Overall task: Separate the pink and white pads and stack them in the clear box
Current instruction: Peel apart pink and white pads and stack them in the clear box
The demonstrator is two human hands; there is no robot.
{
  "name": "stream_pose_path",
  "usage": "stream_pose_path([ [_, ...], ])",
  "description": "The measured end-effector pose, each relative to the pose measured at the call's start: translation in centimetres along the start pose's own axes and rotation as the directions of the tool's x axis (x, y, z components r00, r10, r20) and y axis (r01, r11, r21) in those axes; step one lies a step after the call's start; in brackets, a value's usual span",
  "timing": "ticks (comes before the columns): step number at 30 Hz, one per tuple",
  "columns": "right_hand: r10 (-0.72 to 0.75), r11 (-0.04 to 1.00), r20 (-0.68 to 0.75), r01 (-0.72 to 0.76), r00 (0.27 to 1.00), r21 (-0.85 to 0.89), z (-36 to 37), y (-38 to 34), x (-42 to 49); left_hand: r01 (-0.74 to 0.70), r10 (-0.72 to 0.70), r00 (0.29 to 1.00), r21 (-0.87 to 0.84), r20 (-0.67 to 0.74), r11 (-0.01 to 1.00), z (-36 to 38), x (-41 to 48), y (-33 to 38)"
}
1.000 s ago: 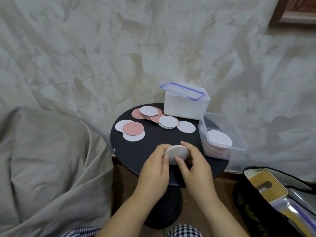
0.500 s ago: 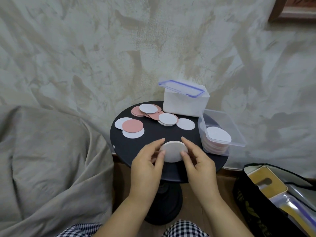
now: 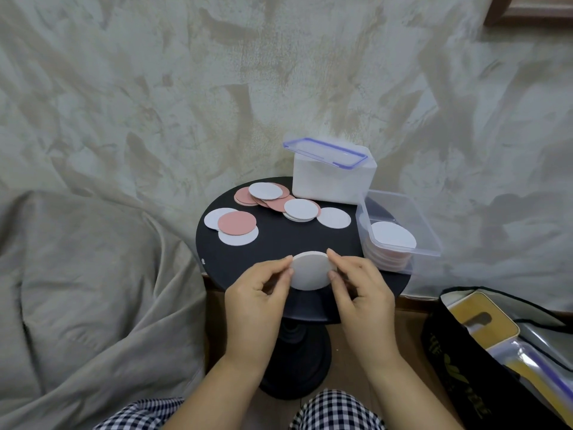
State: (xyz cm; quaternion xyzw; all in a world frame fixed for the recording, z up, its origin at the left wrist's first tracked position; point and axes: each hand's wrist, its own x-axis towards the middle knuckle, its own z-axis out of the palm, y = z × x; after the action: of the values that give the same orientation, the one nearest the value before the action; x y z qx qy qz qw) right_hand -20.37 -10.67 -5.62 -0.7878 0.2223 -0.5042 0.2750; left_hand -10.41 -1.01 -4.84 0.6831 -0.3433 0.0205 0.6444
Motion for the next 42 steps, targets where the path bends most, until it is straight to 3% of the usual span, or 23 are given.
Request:
stream_pose_path([
  [4,0.054,0.996,-0.007,-0.053,0.999,0.078,-0.3,-0.6,0.2,-0.004,0.003,1.000,-0.038,-0.017,0.999,0.0,-0.1,0.4],
  [15,0.006,0.994,0.045,-0.011,0.999,0.107,-0.3,-0.2,0.1,0.013,-0.013,1.000,-0.022,-0.002,1.000,0.0,-0.4,-0.7],
  [19,0.139,0.976,0.130,-0.158,0.982,0.148,-1.7,-0.4,1.1,0.066,-0.060,0.996,-0.088,0.068,0.994,0.2,-0.1,0.1],
  [23,0.315,0.894,0.238,-0.371,0.919,0.251,-4.8,-0.2,2.9,0.117,-0.084,0.966,-0.122,0.245,0.986,1.3,1.2,1.4],
  [30,0.425,0.863,0.192,-0.460,0.884,0.210,-12.1,1.4,7.6,0.064,-0.044,0.905,-0.034,0.424,0.997,6.1,2.8,2.9],
  [37,0.558,0.780,0.256,-0.604,0.789,0.164,-14.9,3.4,11.5,-0.025,0.011,0.894,0.025,0.449,0.999,10.3,3.9,3.2],
  [42,0.570,0.774,0.334,-0.627,0.751,0.090,-13.9,4.6,12.7,-0.076,0.063,0.905,0.014,0.421,0.997,11.3,3.9,2.3],
])
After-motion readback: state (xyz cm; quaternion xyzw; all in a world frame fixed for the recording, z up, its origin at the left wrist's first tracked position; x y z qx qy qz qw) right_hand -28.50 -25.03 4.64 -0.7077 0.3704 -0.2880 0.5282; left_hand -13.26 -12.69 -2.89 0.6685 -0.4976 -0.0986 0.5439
